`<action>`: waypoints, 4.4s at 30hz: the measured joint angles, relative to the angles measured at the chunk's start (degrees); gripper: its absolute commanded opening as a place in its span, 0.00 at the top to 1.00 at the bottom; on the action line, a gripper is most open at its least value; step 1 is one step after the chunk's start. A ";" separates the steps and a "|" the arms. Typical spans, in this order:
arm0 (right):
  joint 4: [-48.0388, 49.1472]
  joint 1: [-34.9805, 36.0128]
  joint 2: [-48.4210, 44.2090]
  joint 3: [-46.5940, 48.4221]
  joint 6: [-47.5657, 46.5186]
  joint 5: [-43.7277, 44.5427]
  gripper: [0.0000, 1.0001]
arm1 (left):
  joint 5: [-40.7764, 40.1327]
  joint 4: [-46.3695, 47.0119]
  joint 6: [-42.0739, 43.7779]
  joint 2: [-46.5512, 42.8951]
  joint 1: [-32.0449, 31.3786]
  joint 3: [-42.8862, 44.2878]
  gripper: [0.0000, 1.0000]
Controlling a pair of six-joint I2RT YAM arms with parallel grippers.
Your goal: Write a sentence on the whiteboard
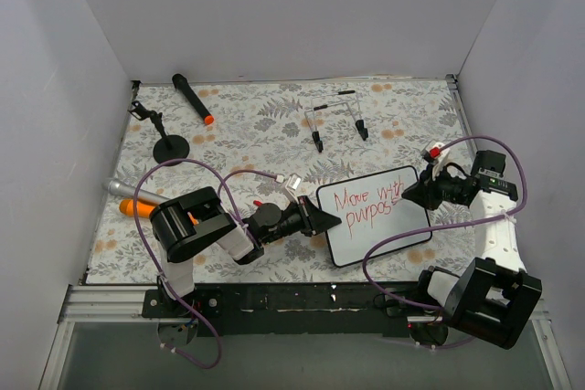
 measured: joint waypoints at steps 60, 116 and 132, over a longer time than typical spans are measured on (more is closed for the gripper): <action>-11.63 9.11 -9.51 4.09 -2.99 -4.83 0.99 | -4.87 -0.50 4.02 -6.82 -0.33 -5.60 1.00; 3.15 47.06 -3.76 -1.01 -6.86 -0.87 0.99 | -17.70 -3.08 -0.07 -10.69 -0.35 -8.17 1.00; 12.35 47.98 -3.76 -2.73 -0.79 3.48 0.99 | -18.32 -3.08 -2.34 -9.90 -0.35 -8.15 1.00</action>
